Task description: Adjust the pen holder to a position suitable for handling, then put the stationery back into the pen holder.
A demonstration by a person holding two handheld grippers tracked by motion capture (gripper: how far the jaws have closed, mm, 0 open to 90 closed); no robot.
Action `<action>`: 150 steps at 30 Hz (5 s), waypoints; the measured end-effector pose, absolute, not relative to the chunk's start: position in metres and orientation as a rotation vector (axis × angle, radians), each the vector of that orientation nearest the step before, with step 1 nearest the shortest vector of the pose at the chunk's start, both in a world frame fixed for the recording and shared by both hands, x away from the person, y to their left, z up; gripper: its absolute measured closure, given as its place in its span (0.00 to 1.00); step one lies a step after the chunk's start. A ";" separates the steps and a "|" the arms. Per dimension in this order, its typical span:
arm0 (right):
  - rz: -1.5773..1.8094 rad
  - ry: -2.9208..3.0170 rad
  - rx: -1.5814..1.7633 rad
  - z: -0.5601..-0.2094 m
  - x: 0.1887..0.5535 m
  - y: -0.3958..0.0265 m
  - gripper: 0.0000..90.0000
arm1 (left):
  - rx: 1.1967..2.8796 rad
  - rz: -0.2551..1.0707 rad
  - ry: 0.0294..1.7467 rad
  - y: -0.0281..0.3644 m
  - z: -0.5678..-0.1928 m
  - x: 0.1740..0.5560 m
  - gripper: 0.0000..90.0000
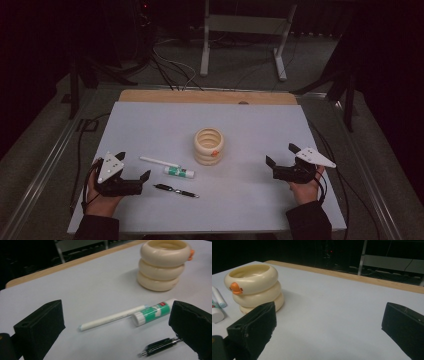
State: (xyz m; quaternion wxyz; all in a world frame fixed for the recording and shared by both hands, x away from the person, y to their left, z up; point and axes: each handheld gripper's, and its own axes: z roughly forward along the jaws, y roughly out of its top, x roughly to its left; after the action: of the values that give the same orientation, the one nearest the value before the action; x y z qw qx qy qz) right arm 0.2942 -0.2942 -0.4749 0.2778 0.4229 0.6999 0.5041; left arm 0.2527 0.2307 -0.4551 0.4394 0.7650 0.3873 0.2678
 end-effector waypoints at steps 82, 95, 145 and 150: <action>1.276 1.871 1.176 -0.477 0.294 -0.301 0.00 | 2.656 0.053 0.245 0.106 -0.500 0.290 0.90; 1.291 1.871 1.173 -0.477 0.294 -0.301 0.00 | 2.549 0.073 0.327 0.118 -0.484 0.293 0.90; 1.375 1.841 1.152 -0.483 0.291 -0.298 0.00 | 2.074 0.393 0.626 0.128 -0.399 0.350 0.90; 1.374 1.838 1.154 -0.483 0.291 -0.299 0.00 | 2.037 0.391 0.638 0.121 -0.394 0.359 0.90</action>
State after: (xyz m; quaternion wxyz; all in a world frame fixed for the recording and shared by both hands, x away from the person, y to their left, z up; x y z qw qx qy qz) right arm 0.2909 -0.2985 -0.4833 0.2824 0.4310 0.6865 0.5131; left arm 0.3589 0.1212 -0.3944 0.4669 0.8301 0.2598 0.1593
